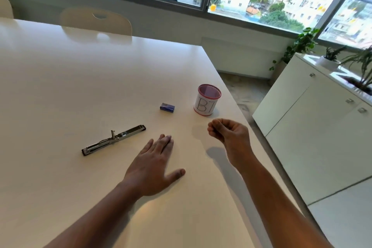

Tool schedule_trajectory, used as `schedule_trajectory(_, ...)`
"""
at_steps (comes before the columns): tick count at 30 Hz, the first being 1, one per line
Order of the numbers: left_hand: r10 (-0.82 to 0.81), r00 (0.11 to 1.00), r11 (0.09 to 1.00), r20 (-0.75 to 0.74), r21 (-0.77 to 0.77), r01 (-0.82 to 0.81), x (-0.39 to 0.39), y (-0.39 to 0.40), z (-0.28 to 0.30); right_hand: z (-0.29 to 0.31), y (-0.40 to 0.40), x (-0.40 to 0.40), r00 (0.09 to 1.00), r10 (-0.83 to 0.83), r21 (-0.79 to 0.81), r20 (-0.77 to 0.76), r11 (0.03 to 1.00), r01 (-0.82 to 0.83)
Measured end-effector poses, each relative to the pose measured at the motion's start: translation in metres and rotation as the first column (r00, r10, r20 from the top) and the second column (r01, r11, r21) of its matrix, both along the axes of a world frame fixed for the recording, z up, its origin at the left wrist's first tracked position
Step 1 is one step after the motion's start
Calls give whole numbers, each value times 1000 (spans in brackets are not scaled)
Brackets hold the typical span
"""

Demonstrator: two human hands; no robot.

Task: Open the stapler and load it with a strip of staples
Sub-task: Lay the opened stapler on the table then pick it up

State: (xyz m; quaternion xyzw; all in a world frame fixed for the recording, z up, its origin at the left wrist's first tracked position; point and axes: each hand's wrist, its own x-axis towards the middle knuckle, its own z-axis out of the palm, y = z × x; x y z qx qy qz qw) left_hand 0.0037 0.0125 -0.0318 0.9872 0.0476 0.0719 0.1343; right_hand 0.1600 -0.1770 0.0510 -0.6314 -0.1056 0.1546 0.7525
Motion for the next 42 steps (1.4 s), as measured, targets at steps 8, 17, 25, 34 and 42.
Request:
schedule_trajectory(8, 72, 996, 997, 48, 3, -72, -1, -6, -3, 29, 29, 118, 936, -53, -370, 348, 909, 189)
schedule_trajectory(17, 123, 991, 992, 61, -38, -121, -3, -12, 5, 49, 59, 167, 756, 236, -684, 611, 639, 353)
schedule_trajectory(25, 123, 989, 992, 77, -41, -120, -4, -14, 11, 57, 67, 170, 692, 361, -727, 625, 592, 348)
schedule_trajectory(34, 116, 990, 993, 75, -31, -114, -4, -12, 9, 58, 57, 171, 690, 341, -694, 639, 642, 326)
schedule_trajectory(42, 120, 989, 992, 86, -51, -116, -4, -11, 6, 59, 55, 169, 686, 292, -660, 666, 660, 360)
